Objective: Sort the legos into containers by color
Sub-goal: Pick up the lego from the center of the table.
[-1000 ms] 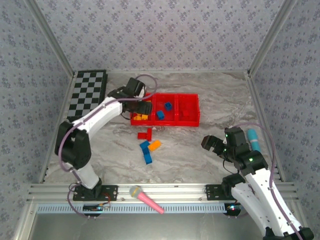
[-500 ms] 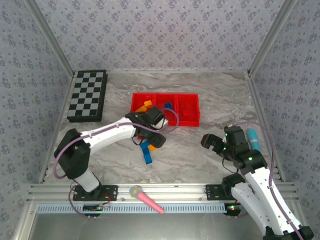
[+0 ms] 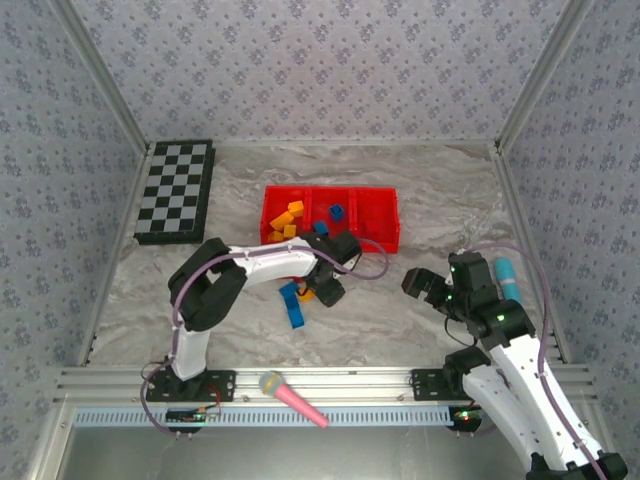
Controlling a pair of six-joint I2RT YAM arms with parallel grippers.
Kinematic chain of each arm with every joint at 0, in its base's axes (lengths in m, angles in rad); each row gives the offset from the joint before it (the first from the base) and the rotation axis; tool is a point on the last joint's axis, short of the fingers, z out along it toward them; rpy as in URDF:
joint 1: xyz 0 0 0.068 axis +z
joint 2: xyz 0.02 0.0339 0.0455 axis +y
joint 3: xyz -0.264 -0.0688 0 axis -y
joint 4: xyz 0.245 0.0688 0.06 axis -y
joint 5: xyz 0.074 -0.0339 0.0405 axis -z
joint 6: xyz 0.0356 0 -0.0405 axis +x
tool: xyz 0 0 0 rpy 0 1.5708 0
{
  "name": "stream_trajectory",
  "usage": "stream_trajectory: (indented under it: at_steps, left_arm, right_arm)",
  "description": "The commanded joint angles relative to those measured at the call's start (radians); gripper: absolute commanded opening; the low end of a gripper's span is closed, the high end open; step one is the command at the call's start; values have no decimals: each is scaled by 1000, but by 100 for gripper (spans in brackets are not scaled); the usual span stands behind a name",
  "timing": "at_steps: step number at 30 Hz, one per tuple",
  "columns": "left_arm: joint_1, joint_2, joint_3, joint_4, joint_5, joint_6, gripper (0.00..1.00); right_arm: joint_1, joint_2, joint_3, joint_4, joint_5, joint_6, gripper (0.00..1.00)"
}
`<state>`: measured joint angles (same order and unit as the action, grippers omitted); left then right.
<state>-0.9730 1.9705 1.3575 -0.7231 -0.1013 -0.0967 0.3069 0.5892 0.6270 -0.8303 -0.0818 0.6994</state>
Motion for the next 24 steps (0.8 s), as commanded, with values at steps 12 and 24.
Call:
stream_trajectory:
  at_steps: [12, 24]
  left_arm:
    - [24, -5, -20, -58, -65, -27, 55]
    - [44, -57, -96, -73, -55, -11, 63]
  right_arm:
    - [-9, -6, -11, -5, -3, 1, 100]
    - [-11, -8, -15, -1, 5, 9, 100]
